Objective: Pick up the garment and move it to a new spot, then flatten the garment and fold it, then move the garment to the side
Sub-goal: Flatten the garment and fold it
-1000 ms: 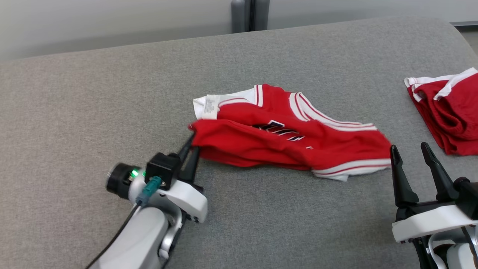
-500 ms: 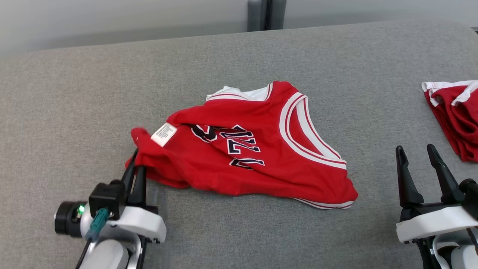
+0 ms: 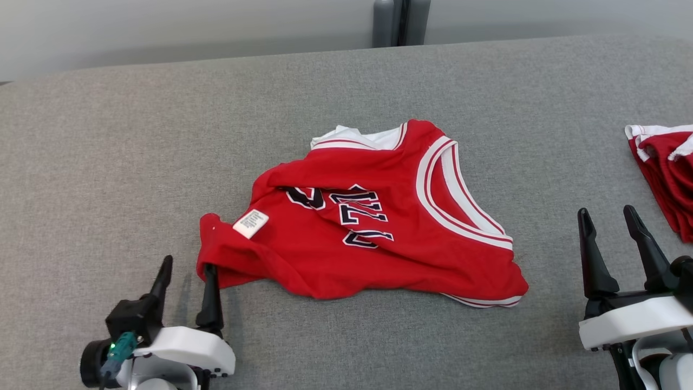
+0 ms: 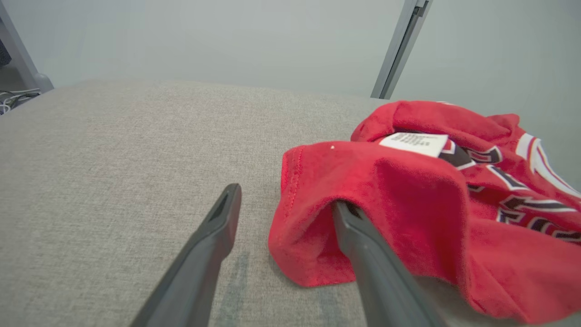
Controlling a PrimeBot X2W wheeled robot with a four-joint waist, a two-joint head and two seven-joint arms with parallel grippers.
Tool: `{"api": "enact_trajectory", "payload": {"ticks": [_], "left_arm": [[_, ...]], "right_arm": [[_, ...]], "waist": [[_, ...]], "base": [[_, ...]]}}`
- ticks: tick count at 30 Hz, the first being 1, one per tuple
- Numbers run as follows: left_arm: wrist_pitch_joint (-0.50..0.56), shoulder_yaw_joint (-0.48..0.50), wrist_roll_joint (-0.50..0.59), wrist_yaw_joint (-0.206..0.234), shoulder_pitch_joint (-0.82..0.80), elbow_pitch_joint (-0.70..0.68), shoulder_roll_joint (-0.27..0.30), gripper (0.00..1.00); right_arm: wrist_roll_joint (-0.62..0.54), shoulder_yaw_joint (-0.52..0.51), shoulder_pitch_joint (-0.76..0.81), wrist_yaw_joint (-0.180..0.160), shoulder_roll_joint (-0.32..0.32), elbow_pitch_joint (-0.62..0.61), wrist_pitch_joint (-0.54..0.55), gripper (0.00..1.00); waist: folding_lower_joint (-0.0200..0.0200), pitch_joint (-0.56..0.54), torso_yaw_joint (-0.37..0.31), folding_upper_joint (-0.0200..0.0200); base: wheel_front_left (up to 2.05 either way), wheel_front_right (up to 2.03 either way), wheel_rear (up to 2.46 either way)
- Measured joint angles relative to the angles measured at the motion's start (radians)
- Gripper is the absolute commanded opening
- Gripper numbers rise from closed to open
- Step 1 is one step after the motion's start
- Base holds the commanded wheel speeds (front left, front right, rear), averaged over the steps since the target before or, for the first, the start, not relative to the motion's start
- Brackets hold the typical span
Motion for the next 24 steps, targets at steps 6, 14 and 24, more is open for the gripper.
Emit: {"api": "enact_trajectory", "payload": {"ticks": [6,14,24], "left_arm": [[0.0,0.084,0.048,-0.034,0.02,-0.101,-0.01,1.0],[0.017,0.086,0.084,-0.054,0.023,-0.145,0.004,1.0],[0.072,0.074,0.086,-0.043,0.047,-0.186,0.029,1.0]], "right_arm": [[-0.012,0.007,0.013,0.0,-0.006,-0.012,0.007,1.0],[-0.025,0.034,0.04,0.0,-0.022,-0.019,0.023,1.0],[-0.028,0.051,0.076,0.0,-0.026,-0.033,0.041,1.0]], "waist": [[0.0,-0.023,0.009,0.0],[0.0,-0.064,0.015,0.0],[0.0,-0.092,0.022,0.0]], "base": [[0.0,0.0,0.0],[0.0,0.0,0.0],[0.0,0.0,0.0]]}}
